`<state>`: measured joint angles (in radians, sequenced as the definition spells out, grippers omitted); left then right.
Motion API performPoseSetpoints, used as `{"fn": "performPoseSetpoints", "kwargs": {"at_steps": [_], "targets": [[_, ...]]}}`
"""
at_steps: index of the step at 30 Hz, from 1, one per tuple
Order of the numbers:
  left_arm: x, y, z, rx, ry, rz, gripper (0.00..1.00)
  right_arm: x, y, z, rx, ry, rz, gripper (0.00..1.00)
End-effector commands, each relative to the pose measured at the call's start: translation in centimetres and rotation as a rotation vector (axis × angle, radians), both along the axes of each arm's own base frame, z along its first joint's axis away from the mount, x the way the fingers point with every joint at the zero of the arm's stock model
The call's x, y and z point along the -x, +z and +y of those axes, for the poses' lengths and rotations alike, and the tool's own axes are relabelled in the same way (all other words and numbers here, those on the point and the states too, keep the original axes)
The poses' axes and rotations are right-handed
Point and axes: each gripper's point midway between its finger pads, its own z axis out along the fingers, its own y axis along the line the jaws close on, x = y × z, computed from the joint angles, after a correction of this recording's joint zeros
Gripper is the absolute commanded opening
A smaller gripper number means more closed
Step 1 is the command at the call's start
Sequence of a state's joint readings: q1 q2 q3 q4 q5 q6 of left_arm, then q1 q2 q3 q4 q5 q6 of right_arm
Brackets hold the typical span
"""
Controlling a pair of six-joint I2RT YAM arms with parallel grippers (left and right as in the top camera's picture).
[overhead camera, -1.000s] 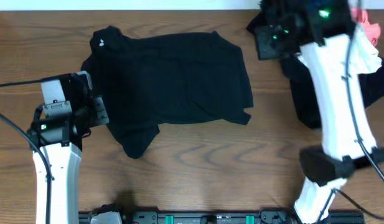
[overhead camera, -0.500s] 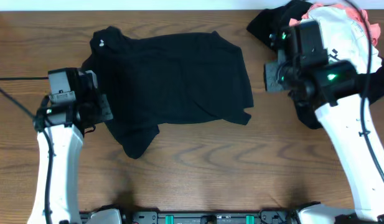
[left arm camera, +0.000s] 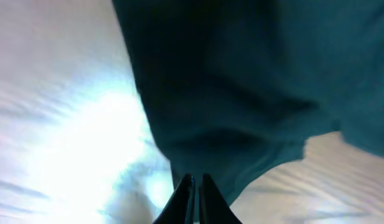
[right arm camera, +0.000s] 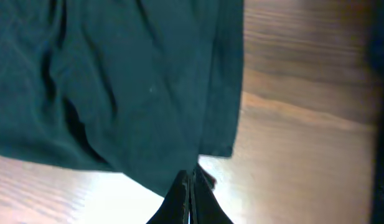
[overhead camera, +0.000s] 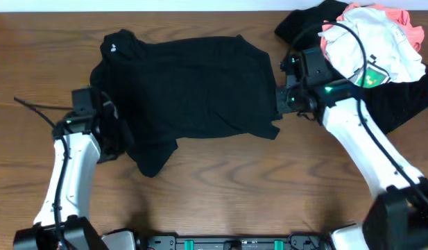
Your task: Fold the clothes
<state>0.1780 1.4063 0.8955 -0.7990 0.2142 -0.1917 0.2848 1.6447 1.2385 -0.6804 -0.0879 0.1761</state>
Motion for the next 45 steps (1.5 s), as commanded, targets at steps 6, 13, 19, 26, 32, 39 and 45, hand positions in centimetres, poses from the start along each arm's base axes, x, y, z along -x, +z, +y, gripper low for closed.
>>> {"fn": "performPoseSetpoints", "kwargs": {"at_steps": [6,13,19,26,32,39,45], "targets": [[0.9,-1.2,-3.0,-0.019,-0.06,0.036,0.06,0.4,-5.8,1.0,-0.035,0.013,0.158,0.01],[2.5,-2.5,-3.3,-0.05,-0.05,0.087,0.06,0.8,-7.4,1.0,-0.028,0.014,0.205,0.01],[3.3,-4.2,-3.5,-0.042,-0.051,0.094,0.07,1.0,-7.4,1.2,-0.04,0.019,0.211,0.03],[2.1,-4.4,-3.5,-0.042,-0.046,0.04,0.31,1.1,-7.3,1.7,-0.064,0.03,0.218,0.01],[2.2,-4.9,-3.3,-0.052,-0.045,0.059,0.66,1.1,-7.3,1.7,-0.064,0.03,0.218,0.01],[2.6,-5.9,-2.7,-0.084,-0.039,0.098,0.7,1.1,-7.3,1.7,-0.064,0.03,0.218,0.01],[3.0,-6.9,-2.7,-0.082,-0.041,0.142,0.36,1.1,-7.3,1.7,-0.064,0.03,0.217,0.01]]}}
